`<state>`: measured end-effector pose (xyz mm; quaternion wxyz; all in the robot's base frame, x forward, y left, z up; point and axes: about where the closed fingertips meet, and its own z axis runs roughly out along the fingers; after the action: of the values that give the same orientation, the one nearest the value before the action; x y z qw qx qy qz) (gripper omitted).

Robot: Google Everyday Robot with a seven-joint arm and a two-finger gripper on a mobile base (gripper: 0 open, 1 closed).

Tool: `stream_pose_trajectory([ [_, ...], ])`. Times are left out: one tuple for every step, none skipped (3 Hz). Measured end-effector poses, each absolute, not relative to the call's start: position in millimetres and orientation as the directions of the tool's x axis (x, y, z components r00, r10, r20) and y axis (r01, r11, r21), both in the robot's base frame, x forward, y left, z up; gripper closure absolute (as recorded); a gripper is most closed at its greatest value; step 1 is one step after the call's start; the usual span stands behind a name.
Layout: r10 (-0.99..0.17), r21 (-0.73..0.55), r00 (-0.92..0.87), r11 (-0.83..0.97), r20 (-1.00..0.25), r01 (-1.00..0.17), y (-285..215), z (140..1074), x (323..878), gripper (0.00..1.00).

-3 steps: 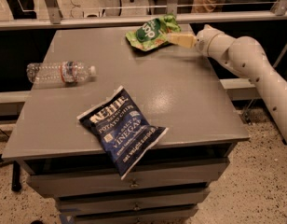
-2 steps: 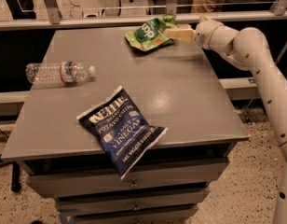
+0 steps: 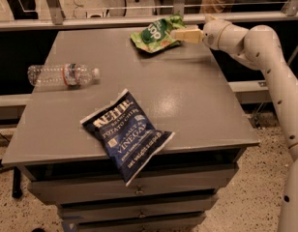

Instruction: Move green rice chip bag near blue chip bag

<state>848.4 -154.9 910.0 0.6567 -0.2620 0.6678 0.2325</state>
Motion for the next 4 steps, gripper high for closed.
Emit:
stream_pose_trajectory([
  [-0.117, -0.071, -0.019, 0.715, -0.993, -0.696, -160, 912, 840, 0.0],
  [-0.189, -0.098, -0.041, 0.67, -0.981, -0.736, -162, 911, 826, 0.0],
  [-0.214, -0.101, -0.049, 0.632, -0.976, -0.768, -154, 909, 817, 0.0],
  [-0.275, -0.137, -0.041, 0.595, -0.961, -0.792, -146, 899, 818, 0.0],
])
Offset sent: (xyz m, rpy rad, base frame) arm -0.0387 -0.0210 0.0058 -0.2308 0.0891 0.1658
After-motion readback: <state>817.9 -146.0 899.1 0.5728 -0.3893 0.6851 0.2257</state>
